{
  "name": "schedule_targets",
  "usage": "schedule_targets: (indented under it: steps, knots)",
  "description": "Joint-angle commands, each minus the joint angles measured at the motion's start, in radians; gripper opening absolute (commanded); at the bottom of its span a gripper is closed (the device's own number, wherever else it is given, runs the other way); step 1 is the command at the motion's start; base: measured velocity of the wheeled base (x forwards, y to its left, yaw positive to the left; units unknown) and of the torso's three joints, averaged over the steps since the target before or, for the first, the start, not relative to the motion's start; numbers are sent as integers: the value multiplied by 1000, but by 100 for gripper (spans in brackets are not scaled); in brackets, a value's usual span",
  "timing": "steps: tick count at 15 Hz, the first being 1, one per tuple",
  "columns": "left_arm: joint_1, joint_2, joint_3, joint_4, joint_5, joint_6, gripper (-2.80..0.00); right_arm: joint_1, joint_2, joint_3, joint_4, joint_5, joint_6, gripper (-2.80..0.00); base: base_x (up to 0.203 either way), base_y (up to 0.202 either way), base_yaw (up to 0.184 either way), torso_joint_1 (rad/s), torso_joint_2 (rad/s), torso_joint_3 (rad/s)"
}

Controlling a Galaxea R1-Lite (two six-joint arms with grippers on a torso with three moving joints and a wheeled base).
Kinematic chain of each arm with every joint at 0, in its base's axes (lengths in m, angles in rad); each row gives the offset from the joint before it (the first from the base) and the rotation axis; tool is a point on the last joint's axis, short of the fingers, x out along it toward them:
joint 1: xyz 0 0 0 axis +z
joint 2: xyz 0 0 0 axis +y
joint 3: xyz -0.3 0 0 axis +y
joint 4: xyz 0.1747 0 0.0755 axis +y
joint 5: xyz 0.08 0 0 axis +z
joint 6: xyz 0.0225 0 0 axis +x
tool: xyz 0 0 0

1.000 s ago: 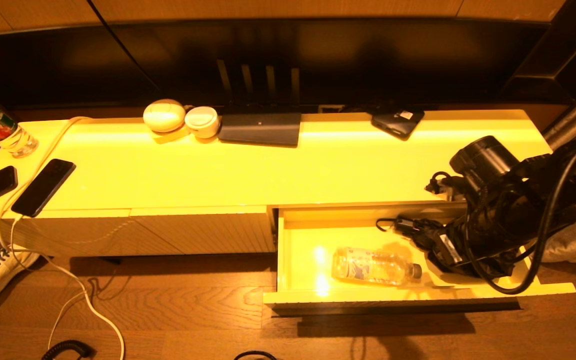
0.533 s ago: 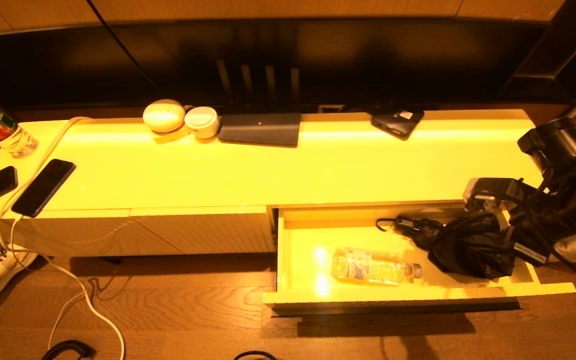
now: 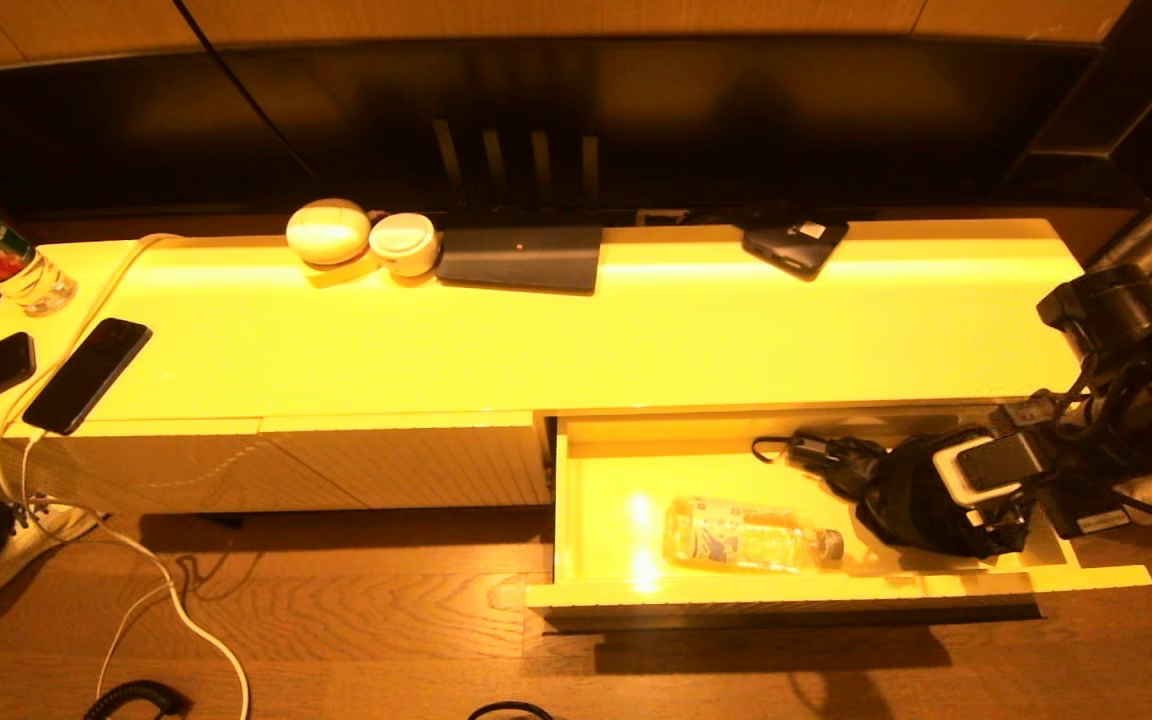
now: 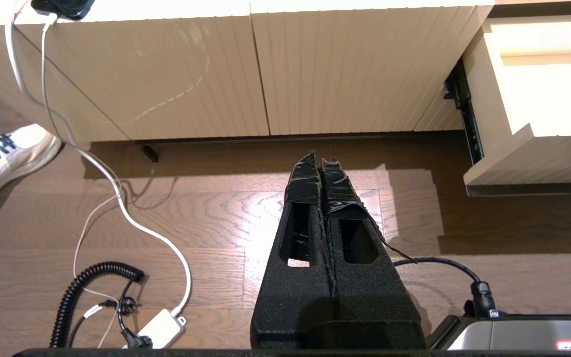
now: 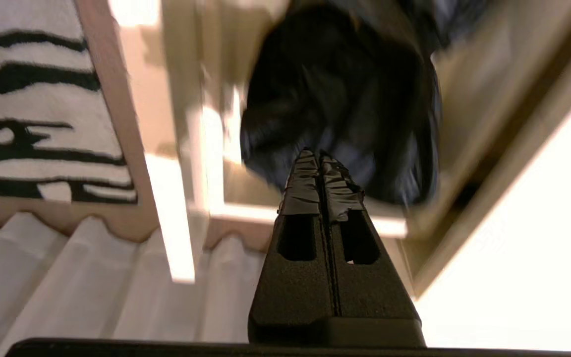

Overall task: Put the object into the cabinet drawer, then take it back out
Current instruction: Take the umbrella out of the drawer and put it on the table

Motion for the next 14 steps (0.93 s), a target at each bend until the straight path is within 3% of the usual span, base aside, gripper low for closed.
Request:
schedule_targets:
  steps: [1,2,14]
  knots:
    - [0,0,2,0,0,0,-280,-1,35,26,-56,37,-13,-280,0,0,0,0,0,0]
    - [0,0,2,0,0,0,-280,-1,40,40,-83,52,-14,0,0,0,0,0,0,0]
    - [0,0,2,1,0,0,-280,-73,115,20,-94,103,-48,0,0,0,0,0,0,0]
